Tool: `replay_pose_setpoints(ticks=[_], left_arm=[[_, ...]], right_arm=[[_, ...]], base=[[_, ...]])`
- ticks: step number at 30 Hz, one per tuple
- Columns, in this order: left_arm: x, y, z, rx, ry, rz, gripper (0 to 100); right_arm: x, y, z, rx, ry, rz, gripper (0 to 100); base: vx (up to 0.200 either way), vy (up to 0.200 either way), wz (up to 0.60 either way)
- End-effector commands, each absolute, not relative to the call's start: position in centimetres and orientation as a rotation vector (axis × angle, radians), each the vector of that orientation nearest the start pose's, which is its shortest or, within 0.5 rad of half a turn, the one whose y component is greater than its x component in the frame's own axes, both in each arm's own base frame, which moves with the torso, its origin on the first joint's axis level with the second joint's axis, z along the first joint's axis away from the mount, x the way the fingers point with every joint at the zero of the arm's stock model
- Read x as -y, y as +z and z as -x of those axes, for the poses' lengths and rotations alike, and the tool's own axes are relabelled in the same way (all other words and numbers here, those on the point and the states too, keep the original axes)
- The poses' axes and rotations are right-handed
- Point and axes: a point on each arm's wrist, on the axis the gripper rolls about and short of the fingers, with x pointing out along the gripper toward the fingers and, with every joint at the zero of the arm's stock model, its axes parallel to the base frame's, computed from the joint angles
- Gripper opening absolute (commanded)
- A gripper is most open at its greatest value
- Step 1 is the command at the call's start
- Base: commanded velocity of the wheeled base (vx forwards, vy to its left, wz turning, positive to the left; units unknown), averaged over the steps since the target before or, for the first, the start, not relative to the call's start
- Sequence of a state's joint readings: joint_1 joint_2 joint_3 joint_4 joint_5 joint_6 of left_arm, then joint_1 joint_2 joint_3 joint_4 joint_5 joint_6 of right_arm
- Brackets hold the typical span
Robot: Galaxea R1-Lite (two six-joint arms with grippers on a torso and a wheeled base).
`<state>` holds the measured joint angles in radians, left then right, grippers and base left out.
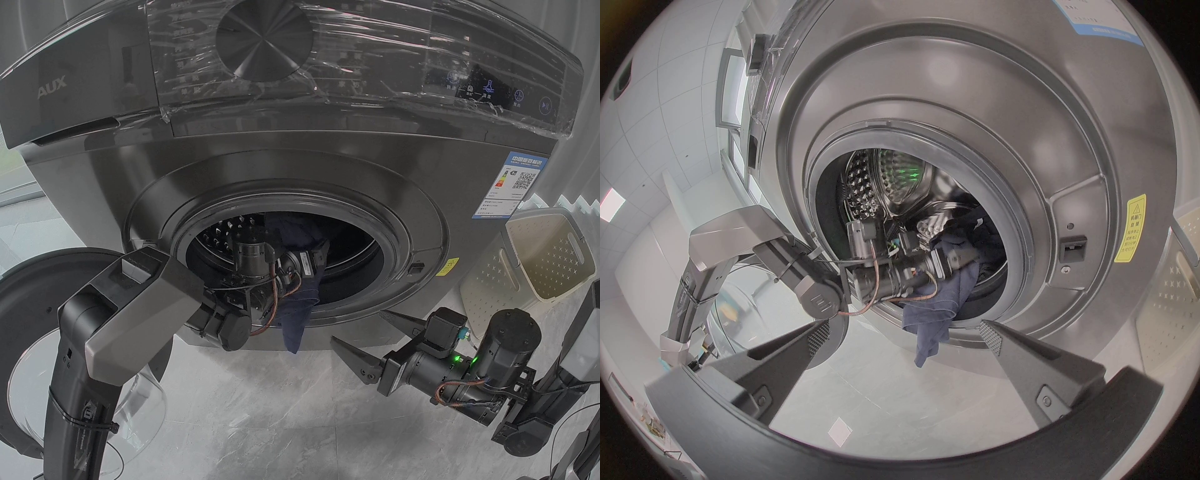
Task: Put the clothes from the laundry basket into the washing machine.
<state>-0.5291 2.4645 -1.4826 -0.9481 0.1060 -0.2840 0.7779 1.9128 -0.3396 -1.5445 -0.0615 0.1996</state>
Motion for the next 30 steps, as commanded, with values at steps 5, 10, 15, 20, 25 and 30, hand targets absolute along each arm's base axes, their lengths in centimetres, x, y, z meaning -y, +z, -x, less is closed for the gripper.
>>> replay_pose_setpoints(ticks=[5, 10, 15, 20, 25, 30], left_arm=[[24.6, 6.8, -41.9, -0.222, -0.422, 0.224, 0], [25.1, 7.5, -42.9, -0.165, -0.436, 0.244, 0], [25.2, 8.9, -44.0, -0.090, -0.416, 0.266, 0], [24.3, 9.9, -47.4, 0.058, -0.269, 0.317, 0], [24.6, 10.2, -47.9, 0.124, -0.277, 0.336, 0], [25.2, 9.9, -47.5, 0.110, -0.291, 0.328, 0]], right_arm=[[-19.6, 11.1, -19.8, -0.075, 0.720, -0.189, 100], [-19.6, 11.1, -19.8, -0.076, 0.721, -0.191, 100], [-19.6, 11.2, -19.9, -0.071, 0.720, -0.193, 100], [-19.7, 11.1, -19.9, -0.074, 0.721, -0.191, 100], [-19.7, 11.1, -19.9, -0.073, 0.722, -0.192, 100], [-19.7, 11.0, -19.9, -0.078, 0.721, -0.190, 100]], base=[[0.000, 0.000, 0.00], [0.000, 0.000, 0.00], [0.000, 0.000, 0.00], [0.000, 0.000, 0.00], [0.000, 0.000, 0.00], [0.000, 0.000, 0.00]])
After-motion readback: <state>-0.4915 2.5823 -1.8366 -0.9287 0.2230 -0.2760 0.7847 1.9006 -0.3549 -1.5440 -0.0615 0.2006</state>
